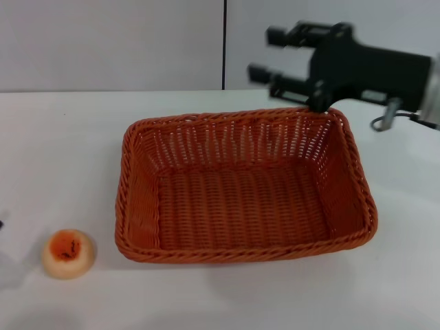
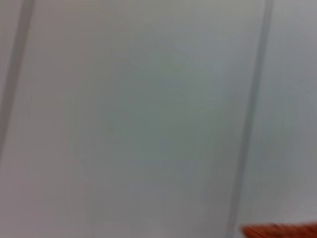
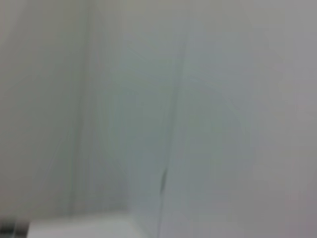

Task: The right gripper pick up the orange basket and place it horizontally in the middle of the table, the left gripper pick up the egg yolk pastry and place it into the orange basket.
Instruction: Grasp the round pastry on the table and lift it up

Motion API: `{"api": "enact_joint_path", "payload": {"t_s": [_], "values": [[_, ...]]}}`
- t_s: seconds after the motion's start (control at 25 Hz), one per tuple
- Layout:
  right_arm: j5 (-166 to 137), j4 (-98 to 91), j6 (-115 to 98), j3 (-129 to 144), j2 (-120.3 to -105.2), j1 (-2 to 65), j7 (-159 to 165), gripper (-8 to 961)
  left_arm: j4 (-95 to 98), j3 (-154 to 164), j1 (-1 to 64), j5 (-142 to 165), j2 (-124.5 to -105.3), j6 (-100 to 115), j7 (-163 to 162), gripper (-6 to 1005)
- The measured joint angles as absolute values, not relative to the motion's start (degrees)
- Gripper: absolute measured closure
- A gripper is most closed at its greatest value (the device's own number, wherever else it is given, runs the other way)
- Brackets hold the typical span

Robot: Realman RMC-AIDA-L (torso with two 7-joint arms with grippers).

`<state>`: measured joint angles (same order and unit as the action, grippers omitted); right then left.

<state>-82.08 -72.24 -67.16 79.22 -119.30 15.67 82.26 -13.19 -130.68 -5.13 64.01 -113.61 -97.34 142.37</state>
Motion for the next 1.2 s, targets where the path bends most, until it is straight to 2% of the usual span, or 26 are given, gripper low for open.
{"api": "enact_joint_path", "payload": {"t_s": [0.16, 0.28, 0.4, 0.76, 1.2], "values": [[-65.9, -65.1, -70.3, 77.5, -119.06, 11.3, 77.1, 367, -18.4, -131.0, -4.8, 71.0, -113.23, -95.4, 137.6, 173], [-57.1, -57.2, -76.9, 75.3, -119.04, 10.0, 69.9, 367, -21.5, -131.1, -4.3, 74.5, -113.70, -93.2, 135.8, 177], [-52.0, -50.5, -83.9, 72.7, -118.99, 9.8, 66.2, 367, -23.0, -131.1, -3.1, 77.2, -114.50, -91.1, 135.7, 182], [-50.2, -45.4, -89.1, 70.8, -119.02, 8.8, 66.8, 367, -24.6, -131.0, 0.3, 86.1, -114.40, -85.3, 131.7, 195], [-50.4, -42.9, -91.3, 70.8, -118.74, 10.2, 66.7, 368, -24.7, -131.2, 0.8, 89.1, -114.93, -82.7, 131.8, 212]]}}
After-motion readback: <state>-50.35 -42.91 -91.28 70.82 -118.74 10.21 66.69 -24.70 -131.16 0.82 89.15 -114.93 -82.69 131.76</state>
